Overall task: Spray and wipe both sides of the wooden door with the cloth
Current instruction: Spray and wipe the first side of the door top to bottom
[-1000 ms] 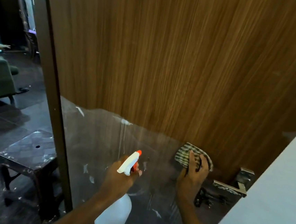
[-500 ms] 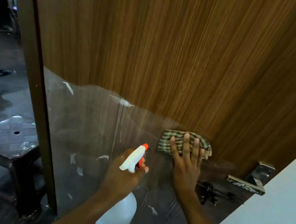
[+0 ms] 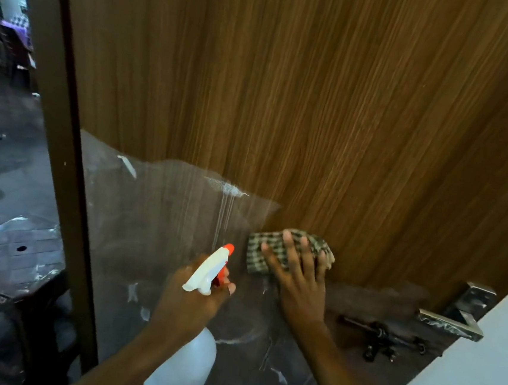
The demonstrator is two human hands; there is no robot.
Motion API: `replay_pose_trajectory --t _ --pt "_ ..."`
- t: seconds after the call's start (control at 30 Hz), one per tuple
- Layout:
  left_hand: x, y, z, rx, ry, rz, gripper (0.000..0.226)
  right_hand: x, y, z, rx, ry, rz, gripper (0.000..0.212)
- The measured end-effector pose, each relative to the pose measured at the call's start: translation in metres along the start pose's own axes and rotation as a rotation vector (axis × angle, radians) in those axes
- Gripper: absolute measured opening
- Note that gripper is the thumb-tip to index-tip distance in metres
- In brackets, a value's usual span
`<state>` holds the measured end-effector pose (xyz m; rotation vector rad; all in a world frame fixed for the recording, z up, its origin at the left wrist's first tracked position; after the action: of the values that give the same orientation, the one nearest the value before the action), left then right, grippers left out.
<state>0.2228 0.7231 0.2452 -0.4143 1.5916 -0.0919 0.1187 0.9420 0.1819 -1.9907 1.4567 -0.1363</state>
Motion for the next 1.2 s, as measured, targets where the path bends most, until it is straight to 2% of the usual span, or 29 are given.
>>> replay_pose_trajectory --t 0.03,0.13,0.2,0.27,0.33,0.4,0.53,0.57,0.63,0.7,0.77,0.87,0.97,1.03,1.1,1.2 --pt "0.003 -0.007 -0.003 -0.008 -0.002 0.0 0.026 -0.001 -0.001 0.012 0.013 0.006 -0.01 0.051" --pt "0.013 -0.021 -0.012 -0.021 -0.047 0.027 0.033 -0.008 -0.01 0.031 0.003 0.226 -0.013 0.072" --pt "0.017 -0.029 -0.016 -0.016 -0.058 0.035 0.04 -0.002 -0.016 0.009 -0.085 0.387 -0.005 0.07" --pt "0.017 -0.034 -0.02 -0.006 -0.032 0.032 0.039 0.013 -0.018 -0.037 -0.167 0.45 -0.027 0.065" --pt "0.016 -0.038 -0.024 0.0 0.005 0.023 0.036 0.036 -0.013 -0.075 -0.162 0.355 -0.022 0.065" --pt "0.016 -0.044 -0.028 -0.002 0.038 -0.009 0.036 0.056 0.0 -0.086 -0.087 0.195 -0.01 0.067" --pt "0.022 -0.055 -0.034 -0.035 0.075 -0.033 0.037 0.051 0.008 -0.046 0.03 -0.031 0.008 0.073" --pt "0.025 -0.059 -0.035 -0.039 0.07 -0.027 0.035 0.046 0.005 -0.035 0.05 -0.027 0.029 0.074" --pt "0.03 -0.065 -0.034 -0.044 0.052 -0.003 0.033 0.043 -0.004 -0.03 0.045 0.111 0.059 0.074" --pt "0.032 -0.073 -0.035 -0.063 0.048 0.014 0.031 0.056 -0.008 -0.056 -0.044 0.327 0.041 0.072" --pt "0.029 -0.081 -0.037 -0.079 0.062 0.012 0.025 0.078 -0.005 -0.099 -0.115 0.426 0.0 0.07" --pt "0.023 -0.097 -0.045 -0.108 0.122 -0.036 0.02 0.113 0.013 -0.136 -0.081 0.222 0.003 0.069" --pt "0.023 -0.11 -0.05 -0.109 0.128 -0.053 0.028 0.118 0.032 -0.116 -0.006 -0.036 0.015 0.079" --pt "0.027 -0.118 -0.051 -0.086 0.114 -0.033 0.037 0.106 0.03 -0.095 0.024 -0.113 0.023 0.081" --pt "0.032 -0.122 -0.053 -0.077 0.101 -0.024 0.04 0.091 0.02 -0.084 0.027 -0.054 0.059 0.08" --pt "0.037 -0.133 -0.055 -0.085 0.053 0.004 0.037 0.1 0.007 -0.11 -0.06 0.217 0.05 0.076"
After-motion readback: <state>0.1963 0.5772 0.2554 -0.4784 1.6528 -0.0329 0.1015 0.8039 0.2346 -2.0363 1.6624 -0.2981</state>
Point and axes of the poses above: each hand's wrist, its own z-axis away from the middle knuckle, its own y-axis out of the palm, x = y × z, the point moved 2 cm from there along -z, towards the middle knuckle, and after that the axes turned 7 degrees about -z, right-handed, at the moved point
